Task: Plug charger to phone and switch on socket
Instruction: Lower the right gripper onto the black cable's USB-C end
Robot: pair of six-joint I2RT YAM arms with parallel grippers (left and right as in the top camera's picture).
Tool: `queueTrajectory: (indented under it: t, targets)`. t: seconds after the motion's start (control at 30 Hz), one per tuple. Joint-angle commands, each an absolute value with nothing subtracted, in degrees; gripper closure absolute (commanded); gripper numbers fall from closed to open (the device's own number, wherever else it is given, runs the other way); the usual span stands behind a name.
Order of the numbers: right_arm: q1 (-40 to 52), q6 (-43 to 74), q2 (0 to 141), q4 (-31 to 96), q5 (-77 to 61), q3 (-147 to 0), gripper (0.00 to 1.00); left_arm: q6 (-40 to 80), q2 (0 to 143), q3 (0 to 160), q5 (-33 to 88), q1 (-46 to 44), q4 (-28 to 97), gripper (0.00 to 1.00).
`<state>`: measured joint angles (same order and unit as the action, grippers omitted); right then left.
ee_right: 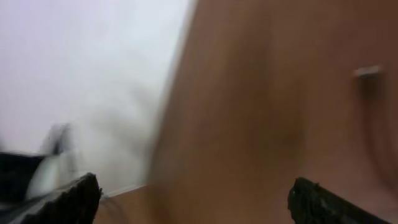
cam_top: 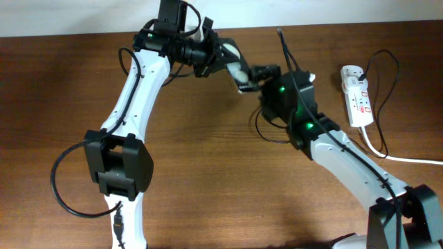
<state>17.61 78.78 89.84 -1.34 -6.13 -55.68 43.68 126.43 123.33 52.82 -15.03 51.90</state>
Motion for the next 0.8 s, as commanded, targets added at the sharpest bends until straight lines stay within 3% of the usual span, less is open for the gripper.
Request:
queueTrajectory:
  t: [0.0, 0.13, 0.3, 0.5, 0.77]
  targets:
    - [13.4, 65.7, 89.7, 3.5, -12.7, -55.3, 0.01, 32.0, 126.6, 123.8, 55.2, -12.7, 56.5, 1.0]
    - [8.2, 53.1, 89.7, 8.7, -22.9, -55.3, 0.01, 27.2, 126.6, 123.8, 57.1, -10.3, 63.8, 1.0]
    - [6.7, 39.6, 89.7, 18.3, -25.1, -55.3, 0.01, 27.2, 126.6, 123.8, 67.2, -9.6, 68.7, 1.0]
    - [6.7, 35.9, 89.7, 24.8, -23.7, -55.3, 0.01, 38.2, 126.6, 123.8, 74.9, -9.6, 74.1, 1.0]
    - [6.7, 35.7, 89.7, 27.7, -18.1, -55.3, 0.01, 40.8, 126.6, 123.8, 82.3, -6.0, 80.7, 1.0]
